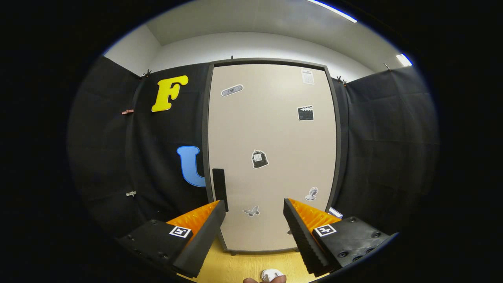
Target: Open the shoe cabinet door, grab the shoes and put them into the shoe cabinet, then close the shoe cabinet door.
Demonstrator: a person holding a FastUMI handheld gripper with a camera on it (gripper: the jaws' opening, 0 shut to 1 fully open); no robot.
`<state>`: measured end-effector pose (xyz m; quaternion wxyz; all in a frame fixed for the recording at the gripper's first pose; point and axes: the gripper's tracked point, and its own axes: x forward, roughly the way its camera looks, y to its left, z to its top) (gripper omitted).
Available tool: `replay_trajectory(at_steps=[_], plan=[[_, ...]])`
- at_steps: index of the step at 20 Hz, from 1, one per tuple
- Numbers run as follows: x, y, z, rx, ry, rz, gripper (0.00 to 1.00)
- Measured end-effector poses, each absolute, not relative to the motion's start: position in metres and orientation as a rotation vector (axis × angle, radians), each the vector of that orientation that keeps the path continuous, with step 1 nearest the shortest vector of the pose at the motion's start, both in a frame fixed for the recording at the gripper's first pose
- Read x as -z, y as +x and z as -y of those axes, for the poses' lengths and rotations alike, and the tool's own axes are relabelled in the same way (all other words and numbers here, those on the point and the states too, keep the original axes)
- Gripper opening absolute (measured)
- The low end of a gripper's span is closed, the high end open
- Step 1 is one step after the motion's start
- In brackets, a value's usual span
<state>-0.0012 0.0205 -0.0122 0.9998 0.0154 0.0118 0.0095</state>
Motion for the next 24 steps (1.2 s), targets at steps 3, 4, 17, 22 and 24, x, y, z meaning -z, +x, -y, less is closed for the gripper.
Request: replay_trajectory(at_steps=[3, 4, 17, 22, 24], plan=[[0.010, 0.003, -0.035, -0.035, 0.038, -0.012, 0.97], [0.009, 0.006, -0.041, -0.040, 0.039, -0.008, 0.97], [0.040, 0.108, -0.101, -0.046, 0.038, -0.025, 0.97], [0.062, 0.148, -0.108, -0.035, 0.025, -0.048, 0.98], [0.075, 0.159, -0.107, -0.021, 0.001, -0.067, 0.90]])
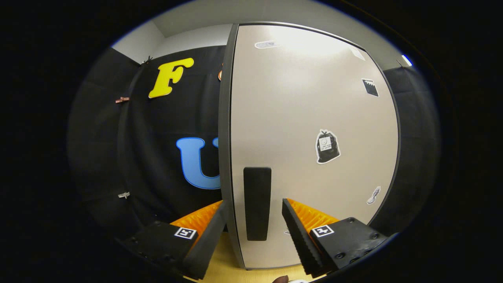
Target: Open the shoe cabinet door, grab the shoes and put them into the shoe cabinet, then close the shoe cabinet door.
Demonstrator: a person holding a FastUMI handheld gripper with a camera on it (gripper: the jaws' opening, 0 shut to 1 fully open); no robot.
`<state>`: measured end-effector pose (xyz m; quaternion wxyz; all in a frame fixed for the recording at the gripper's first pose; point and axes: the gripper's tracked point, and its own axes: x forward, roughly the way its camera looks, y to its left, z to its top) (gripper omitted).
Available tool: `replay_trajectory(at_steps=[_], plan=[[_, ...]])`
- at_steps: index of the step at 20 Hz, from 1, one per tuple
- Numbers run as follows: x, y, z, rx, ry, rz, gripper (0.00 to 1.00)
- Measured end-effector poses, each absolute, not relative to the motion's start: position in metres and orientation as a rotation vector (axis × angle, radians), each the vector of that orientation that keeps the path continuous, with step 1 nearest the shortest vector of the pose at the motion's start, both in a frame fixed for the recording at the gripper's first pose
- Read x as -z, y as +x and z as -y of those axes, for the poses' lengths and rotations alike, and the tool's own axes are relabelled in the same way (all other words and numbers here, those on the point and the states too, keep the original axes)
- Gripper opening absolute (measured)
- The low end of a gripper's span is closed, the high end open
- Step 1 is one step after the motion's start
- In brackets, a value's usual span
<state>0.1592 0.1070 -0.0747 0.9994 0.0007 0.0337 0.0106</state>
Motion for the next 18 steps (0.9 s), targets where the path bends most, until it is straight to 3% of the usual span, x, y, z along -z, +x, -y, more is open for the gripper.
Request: replay_trajectory(at_steps=[4, 5, 6, 8, 9, 10, 13, 18], plan=[[0.086, 0.173, -0.101, 0.019, -0.011, -0.071, 0.68], [0.086, 0.174, -0.102, 0.024, -0.005, -0.064, 0.52], [0.086, 0.173, -0.102, 0.032, -0.008, -0.065, 0.46], [0.101, 0.202, -0.100, 0.043, -0.007, -0.061, 0.48], [0.090, 0.174, -0.100, 0.040, 0.006, -0.077, 0.37], [0.088, 0.172, -0.100, 0.037, 0.019, -0.074, 0.37], [0.089, 0.173, -0.101, 0.031, 0.005, -0.081, 0.21], [0.089, 0.171, -0.099, 0.031, 0.056, -0.092, 0.20]])
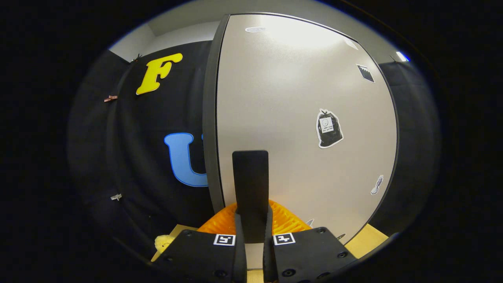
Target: Open the shoe cabinet door, grab the shoes and put them into the shoe cabinet, then close the shoe cabinet door.
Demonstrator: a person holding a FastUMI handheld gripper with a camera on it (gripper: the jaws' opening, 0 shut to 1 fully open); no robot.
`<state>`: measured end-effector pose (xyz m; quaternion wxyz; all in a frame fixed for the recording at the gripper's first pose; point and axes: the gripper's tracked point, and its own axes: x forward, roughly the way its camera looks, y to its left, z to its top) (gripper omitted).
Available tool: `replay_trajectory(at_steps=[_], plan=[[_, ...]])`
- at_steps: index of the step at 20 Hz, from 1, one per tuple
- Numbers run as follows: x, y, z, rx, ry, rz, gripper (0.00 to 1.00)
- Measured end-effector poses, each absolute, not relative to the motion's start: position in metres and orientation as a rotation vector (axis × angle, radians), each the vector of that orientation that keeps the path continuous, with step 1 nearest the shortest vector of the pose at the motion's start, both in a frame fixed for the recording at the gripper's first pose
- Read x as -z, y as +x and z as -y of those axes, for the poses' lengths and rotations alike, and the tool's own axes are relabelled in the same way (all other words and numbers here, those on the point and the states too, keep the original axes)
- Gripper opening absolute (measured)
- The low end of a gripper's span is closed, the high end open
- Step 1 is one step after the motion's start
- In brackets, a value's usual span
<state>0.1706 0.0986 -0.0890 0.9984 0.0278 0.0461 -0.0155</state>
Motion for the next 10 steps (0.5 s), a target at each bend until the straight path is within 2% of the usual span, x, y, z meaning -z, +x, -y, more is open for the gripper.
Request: replay_trajectory(at_steps=[1, 10], plan=[[0.087, 0.167, -0.098, 0.026, 0.050, -0.096, 0.16], [0.079, 0.082, -0.077, -0.028, 0.047, -0.064, 0.16]])
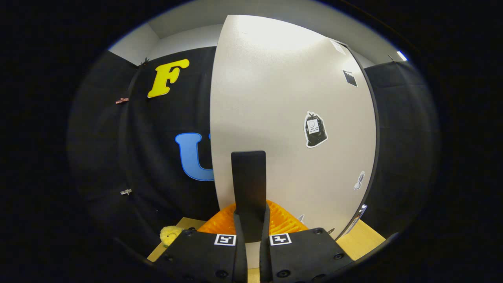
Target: Open the shoe cabinet door, grab the shoes and put them into the shoe cabinet, then close the shoe cabinet door.
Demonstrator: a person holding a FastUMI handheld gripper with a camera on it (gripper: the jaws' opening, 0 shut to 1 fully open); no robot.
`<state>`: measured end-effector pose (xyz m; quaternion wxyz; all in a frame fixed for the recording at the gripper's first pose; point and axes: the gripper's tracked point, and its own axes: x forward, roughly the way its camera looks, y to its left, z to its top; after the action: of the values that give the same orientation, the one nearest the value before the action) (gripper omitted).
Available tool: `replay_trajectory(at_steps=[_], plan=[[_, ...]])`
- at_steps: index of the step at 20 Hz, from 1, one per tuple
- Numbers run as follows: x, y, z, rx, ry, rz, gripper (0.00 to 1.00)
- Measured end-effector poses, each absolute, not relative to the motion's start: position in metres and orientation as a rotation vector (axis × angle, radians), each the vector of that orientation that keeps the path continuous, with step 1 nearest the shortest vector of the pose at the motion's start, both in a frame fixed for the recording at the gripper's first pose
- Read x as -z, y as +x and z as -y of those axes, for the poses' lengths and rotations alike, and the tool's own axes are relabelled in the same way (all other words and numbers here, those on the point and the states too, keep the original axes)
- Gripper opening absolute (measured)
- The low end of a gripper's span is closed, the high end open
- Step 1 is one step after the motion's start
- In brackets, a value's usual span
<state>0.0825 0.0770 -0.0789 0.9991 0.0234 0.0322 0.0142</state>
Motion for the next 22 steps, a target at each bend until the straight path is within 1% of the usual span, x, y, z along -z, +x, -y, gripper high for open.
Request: replay_trajectory(at_steps=[5, 12, 17, 22], plan=[[0.077, 0.029, -0.046, -0.073, 0.044, -0.060, 0.16], [0.075, -0.033, 0.003, -0.079, 0.034, -0.042, 0.16], [0.071, -0.070, 0.053, -0.085, 0.018, -0.046, 0.15], [0.070, -0.093, 0.100, -0.131, 0.016, -0.051, 0.15]])
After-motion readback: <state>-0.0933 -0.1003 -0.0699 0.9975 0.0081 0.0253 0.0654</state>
